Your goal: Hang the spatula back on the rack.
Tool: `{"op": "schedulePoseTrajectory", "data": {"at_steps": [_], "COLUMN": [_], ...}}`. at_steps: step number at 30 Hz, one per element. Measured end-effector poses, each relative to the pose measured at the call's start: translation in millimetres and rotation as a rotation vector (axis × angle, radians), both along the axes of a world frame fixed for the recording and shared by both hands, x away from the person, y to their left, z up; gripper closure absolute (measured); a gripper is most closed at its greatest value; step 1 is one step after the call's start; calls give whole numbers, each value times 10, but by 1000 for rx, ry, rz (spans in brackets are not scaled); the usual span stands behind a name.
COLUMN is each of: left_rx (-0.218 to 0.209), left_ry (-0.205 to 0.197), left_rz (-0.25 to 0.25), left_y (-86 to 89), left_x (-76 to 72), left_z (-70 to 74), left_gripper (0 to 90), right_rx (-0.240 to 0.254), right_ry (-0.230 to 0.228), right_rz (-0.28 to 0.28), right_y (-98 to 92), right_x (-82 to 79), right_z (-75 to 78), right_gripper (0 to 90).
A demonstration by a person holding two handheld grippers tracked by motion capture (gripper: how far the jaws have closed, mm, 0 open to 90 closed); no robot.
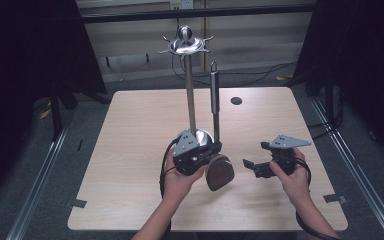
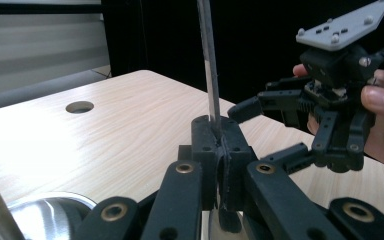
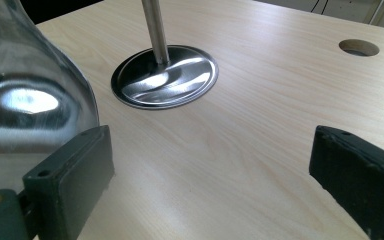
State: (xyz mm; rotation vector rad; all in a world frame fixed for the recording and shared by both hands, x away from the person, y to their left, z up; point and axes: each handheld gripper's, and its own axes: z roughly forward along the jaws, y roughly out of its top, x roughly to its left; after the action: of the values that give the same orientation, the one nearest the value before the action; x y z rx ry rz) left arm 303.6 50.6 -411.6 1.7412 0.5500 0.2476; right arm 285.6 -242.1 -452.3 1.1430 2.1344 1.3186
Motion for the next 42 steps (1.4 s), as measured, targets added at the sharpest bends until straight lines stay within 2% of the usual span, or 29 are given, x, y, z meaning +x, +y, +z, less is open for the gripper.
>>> {"op": "schedulePoseTrajectory", "data": {"at_steps": [4, 9, 10, 14, 25, 28, 33, 42], "left_rx": [6, -3, 8, 3, 5, 16, 4, 14], "left_ry": [-1, -8, -8, -6, 8, -1, -1, -7], "left_rz": [19, 14, 24, 34, 63, 72, 92, 120], "left_y": [15, -4, -7, -26, -29, -17, 10, 73], "left_x": [48, 114, 124, 172, 251, 265, 305, 401], "left_z": [64, 116, 129, 158, 106, 103, 79, 51], "left_gripper": [880, 880, 879, 879, 878, 877, 871, 856], "right_rx": [-19, -18, -17, -7, -2, -7, -13, -10], "right_ry": [5, 13, 14, 17, 17, 26, 36, 32], "right_rz": [10, 1, -1, -6, -1, 1, 2, 3], "right_y": [28, 15, 9, -12, -16, -10, -16, -35], "right_x": [1, 0, 2, 6, 3, 4, 8, 11], "right_z": [-28, -37, -38, -39, -31, -38, -61, -53], "right_gripper": [35, 35, 35, 35, 36, 35, 36, 35]}}
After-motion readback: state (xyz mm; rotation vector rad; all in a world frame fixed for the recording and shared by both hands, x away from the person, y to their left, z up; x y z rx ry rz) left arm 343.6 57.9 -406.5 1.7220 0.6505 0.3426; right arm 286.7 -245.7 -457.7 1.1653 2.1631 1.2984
